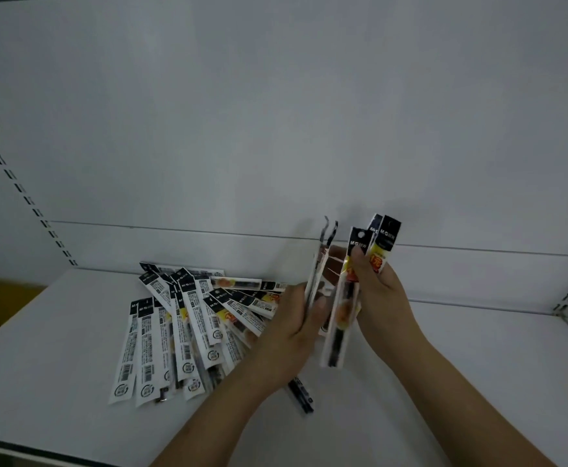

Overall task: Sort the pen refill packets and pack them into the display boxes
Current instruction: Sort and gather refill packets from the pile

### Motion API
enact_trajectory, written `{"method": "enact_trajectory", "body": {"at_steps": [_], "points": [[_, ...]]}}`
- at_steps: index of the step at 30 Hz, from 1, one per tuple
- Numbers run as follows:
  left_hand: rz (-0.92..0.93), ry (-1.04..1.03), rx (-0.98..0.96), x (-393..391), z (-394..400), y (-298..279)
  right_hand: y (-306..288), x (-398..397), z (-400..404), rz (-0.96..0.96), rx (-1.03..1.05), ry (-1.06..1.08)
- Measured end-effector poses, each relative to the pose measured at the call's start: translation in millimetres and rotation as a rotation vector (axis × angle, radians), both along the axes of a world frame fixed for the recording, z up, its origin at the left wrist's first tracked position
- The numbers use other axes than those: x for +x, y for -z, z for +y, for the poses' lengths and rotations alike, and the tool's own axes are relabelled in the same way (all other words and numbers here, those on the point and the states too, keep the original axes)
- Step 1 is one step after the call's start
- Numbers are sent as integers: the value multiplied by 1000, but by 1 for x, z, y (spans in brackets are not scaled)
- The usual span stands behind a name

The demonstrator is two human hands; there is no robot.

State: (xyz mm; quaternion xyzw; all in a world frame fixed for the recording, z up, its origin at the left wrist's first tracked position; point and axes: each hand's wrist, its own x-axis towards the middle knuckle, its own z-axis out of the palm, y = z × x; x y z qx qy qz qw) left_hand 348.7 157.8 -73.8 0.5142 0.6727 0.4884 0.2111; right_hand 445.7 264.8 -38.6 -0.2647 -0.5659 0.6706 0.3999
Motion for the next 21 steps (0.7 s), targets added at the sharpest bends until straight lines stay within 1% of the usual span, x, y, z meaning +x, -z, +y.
{"method": "enact_trajectory", "body": {"at_steps": [2, 4, 7, 9, 11, 13, 15, 18, 21], "points": [[-37, 69, -20, 4, 3, -3, 4, -2, 2, 95, -77, -31], [-27, 129, -63, 8, 6, -5, 6, -3, 4, 193, -120, -73], [21, 88, -81, 6, 8, -2, 3, -2, 5, 296, -166, -148], [17, 61, -73, 1, 9, -3, 1, -1, 5, 331, -143, -193], [42, 89, -69, -2, 10, -7, -2, 1, 8, 276, -14, -261], [22, 149, -77, -1, 10, -10, -5, 6, 10, 110, 168, -320], [-46, 199, -115, 1, 8, -13, -8, 10, 12, -49, 291, -326], [-77, 247, -135, 4, 9, -14, -9, 12, 13, -133, 360, -323], [-56, 242, -61, 4, 11, -18, -7, 13, 13, -178, 407, -299]]}}
